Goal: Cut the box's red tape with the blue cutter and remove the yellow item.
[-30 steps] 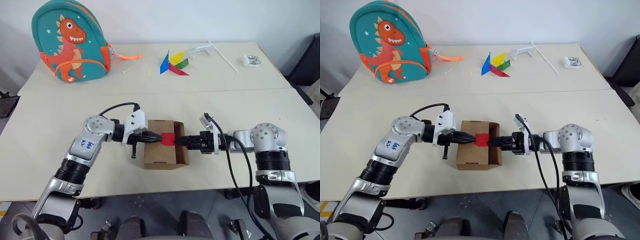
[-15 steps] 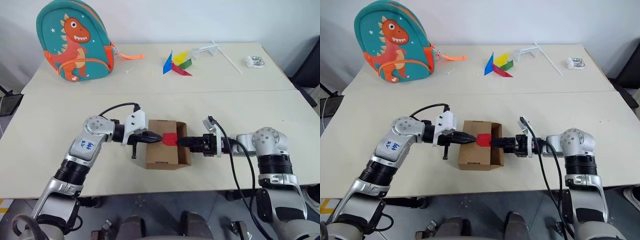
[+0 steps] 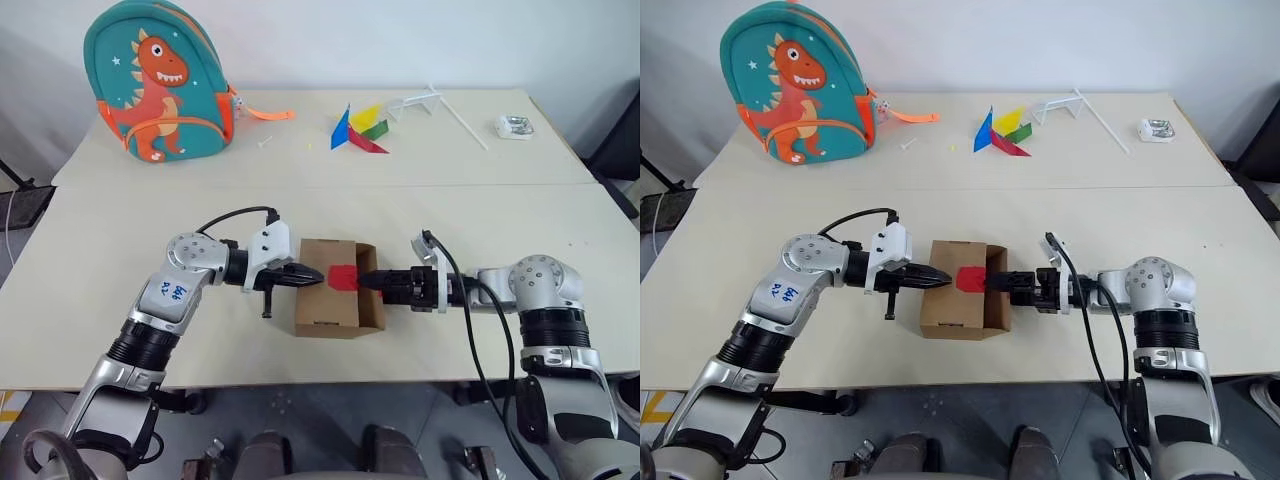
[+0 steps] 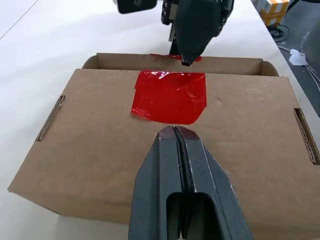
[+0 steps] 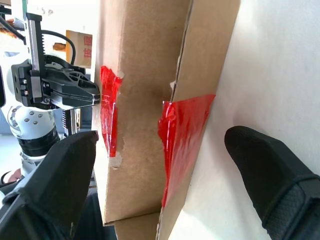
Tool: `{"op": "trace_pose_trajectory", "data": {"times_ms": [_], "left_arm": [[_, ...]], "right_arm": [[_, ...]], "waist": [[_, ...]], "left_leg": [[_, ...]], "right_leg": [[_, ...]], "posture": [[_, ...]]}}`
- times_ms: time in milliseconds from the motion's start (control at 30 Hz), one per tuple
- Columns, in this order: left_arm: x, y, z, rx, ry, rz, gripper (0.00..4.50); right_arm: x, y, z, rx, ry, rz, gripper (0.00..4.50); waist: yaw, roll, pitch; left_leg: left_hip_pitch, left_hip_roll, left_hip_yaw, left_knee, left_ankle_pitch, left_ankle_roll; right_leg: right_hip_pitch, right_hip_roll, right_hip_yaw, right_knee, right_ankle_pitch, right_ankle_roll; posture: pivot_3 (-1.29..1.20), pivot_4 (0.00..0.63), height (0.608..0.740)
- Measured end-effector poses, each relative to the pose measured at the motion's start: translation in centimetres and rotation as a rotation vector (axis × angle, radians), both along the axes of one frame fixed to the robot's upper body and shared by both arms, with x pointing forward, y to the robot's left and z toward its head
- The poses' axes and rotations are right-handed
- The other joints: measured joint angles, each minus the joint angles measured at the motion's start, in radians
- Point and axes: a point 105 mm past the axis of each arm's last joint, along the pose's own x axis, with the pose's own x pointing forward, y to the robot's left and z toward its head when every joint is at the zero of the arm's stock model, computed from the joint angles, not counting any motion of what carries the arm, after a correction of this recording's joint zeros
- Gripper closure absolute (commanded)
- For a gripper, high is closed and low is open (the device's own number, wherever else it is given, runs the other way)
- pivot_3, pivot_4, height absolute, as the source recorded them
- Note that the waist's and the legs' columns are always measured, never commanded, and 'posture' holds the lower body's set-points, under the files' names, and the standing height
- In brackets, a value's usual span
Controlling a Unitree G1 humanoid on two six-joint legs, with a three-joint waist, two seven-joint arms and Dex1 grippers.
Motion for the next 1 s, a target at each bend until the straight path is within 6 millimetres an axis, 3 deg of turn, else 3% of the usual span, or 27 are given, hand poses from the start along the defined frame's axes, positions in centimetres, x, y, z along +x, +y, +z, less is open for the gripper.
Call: {"op": "trace_pose_trajectory", "data": {"times_ms": [33,133,300,600,1000], "left_arm": [[0.0,0.0,0.0,0.0,0.0,0.0,4.5],[0.0,0.0,0.0,0.0,-0.001,-0.001,4.5],[0.0,0.0,0.0,0.0,-0.003,-0.003,4.5],[0.0,0.0,0.0,0.0,-0.004,-0.003,4.5],[0.0,0.0,-0.1,-0.001,-0.004,-0.001,4.5]], "right_arm": [[0.0,0.0,0.0,-0.001,0.001,-0.001,0.03],[0.1,-0.4,-0.1,-0.011,0.001,-0.011,0.63],[0.4,-1.5,-0.9,-0.053,0.017,-0.056,2.4],[0.4,-1.9,-0.9,-0.091,0.007,-0.06,2.4],[0.8,-0.2,-0.4,-0.259,-0.05,-0.007,2.4]], "waist": [[0.0,0.0,0.0],[0.002,0.0,0.0],[0.003,0.0,0.0],[0.003,0.0,0.0],[-0.002,0.0,-0.002]], "left_leg": [[0.0,0.0,0.0,0.0,0.0,0.0],[0.0,0.0,0.0,0.0,0.0,0.0],[0.0,0.0,0.0,0.0,0.0,0.0],[0.0,0.0,0.0,0.0,0.0,0.0],[0.001,0.0,0.0,0.0,0.0,0.0]], "right_leg": [[0.0,0.0,0.0,0.0,0.0,0.0],[0.0,0.0,0.0,0.0,0.0,0.0],[0.0,0.0,0.0,0.0,0.0,0.0],[0.0,0.0,0.0,0.0,0.0,0.0],[0.0,0.0,0.0,0.0,0.0,0.0]], "posture": [[0.0,0.15,0.74],[0.0,0.15,0.74],[0.0,0.15,0.74],[0.0,0.15,0.74],[0.0,0.15,0.74]]}}
